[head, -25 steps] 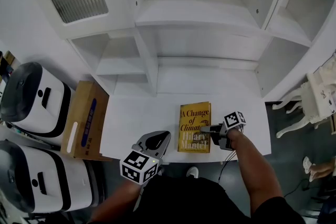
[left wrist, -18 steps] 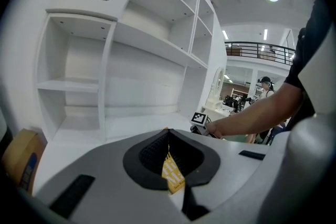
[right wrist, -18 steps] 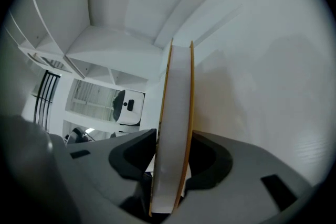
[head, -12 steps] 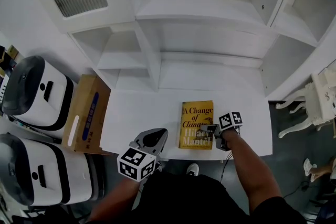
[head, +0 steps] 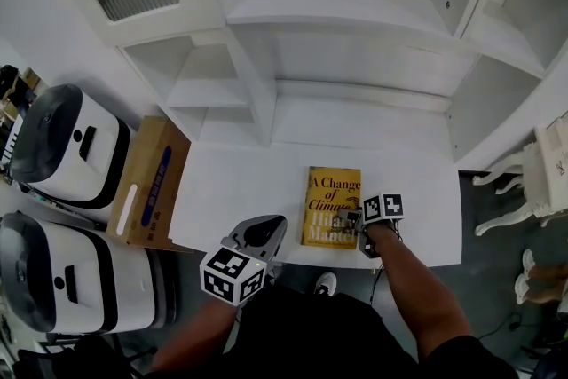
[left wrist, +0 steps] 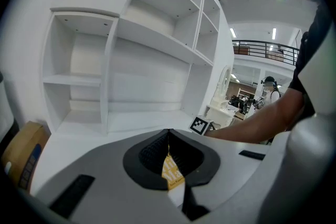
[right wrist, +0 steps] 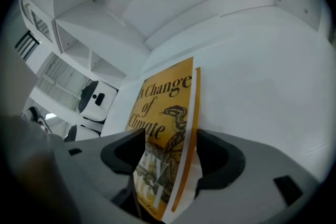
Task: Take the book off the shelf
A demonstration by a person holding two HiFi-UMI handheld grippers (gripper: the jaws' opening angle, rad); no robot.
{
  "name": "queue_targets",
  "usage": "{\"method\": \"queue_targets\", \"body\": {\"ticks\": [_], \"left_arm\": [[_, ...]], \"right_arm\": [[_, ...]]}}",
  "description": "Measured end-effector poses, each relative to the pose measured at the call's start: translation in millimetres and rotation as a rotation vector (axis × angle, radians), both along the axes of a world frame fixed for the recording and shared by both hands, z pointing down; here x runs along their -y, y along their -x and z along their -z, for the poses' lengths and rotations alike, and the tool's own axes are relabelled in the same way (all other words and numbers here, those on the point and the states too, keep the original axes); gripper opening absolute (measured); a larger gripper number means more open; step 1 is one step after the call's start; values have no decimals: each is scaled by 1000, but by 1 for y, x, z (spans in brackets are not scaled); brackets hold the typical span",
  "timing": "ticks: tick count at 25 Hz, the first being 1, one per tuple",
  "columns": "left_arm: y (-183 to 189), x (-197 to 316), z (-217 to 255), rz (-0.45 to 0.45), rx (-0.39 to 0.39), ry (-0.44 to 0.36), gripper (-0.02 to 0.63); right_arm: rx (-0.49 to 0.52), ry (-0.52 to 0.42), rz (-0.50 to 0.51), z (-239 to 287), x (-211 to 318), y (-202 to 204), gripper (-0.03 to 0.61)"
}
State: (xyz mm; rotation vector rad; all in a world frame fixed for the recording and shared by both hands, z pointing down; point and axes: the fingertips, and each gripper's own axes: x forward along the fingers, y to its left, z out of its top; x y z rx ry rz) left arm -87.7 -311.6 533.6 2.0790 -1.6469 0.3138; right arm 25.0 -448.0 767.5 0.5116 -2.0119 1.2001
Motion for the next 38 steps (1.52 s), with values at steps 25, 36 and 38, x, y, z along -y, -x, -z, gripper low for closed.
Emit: {"method": "queue_targets", "body": {"ticks": [25, 36, 38], "left_arm": [[-19, -29, 20, -31, -69, -62, 11], [-23, -78, 36, -176, -40, -104, 11], [-23, -90, 36, -200, -32, -108, 11]], "right_arm": [[484, -584, -73, 212, -63, -15, 200], [475, -598, -162, 242, -152, -21, 29], [484, -592, -203, 245, -164, -25, 29]]}}
